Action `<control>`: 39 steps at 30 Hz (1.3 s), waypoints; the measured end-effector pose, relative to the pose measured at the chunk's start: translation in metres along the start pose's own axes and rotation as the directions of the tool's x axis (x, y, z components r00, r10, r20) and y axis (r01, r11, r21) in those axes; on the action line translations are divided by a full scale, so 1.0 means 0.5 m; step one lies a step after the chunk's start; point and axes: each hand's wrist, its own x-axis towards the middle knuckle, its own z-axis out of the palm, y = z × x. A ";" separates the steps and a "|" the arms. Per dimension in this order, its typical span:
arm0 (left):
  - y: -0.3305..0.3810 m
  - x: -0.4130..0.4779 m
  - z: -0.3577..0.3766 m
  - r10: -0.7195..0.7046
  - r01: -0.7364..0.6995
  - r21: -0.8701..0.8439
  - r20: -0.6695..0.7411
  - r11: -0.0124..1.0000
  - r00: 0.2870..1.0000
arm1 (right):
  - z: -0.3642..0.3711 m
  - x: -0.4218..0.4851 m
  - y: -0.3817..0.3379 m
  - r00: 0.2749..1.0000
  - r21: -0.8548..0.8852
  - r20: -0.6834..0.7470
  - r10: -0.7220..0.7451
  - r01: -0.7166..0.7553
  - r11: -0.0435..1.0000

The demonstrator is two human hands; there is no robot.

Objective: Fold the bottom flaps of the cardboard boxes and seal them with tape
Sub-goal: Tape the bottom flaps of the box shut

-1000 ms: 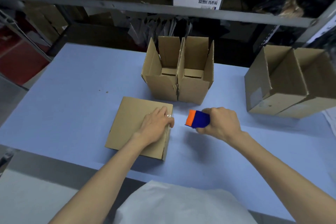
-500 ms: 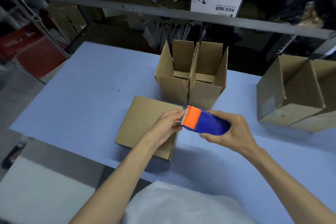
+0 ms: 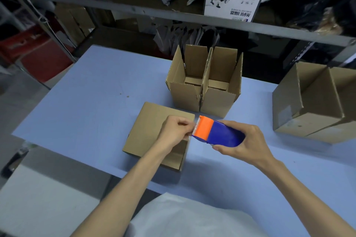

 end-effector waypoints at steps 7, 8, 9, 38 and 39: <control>0.007 0.002 -0.011 -0.043 0.049 0.092 -0.065 0.995 0.997 | 0.004 0.019 -0.004 0.998 -0.077 0.034 -0.051 0.053 0.996; 0.007 0.002 -0.013 -0.056 0.064 0.091 -0.083 0.994 0.995 | 0.005 0.021 -0.004 0.998 -0.081 0.038 -0.047 0.050 0.995; 0.007 0.002 -0.016 -0.063 0.072 0.083 -0.099 0.994 0.993 | 0.007 0.022 -0.003 0.998 -0.081 0.041 -0.044 0.047 0.996; -0.087 0.043 -0.121 -0.111 0.143 0.179 -0.176 0.973 0.978 | -0.005 -0.042 0.067 0.978 -0.248 0.131 0.161 -0.125 0.961; -0.092 0.045 -0.122 -0.115 0.146 0.175 -0.175 0.974 0.978 | -0.003 -0.043 0.068 0.977 -0.246 0.146 0.155 -0.116 0.962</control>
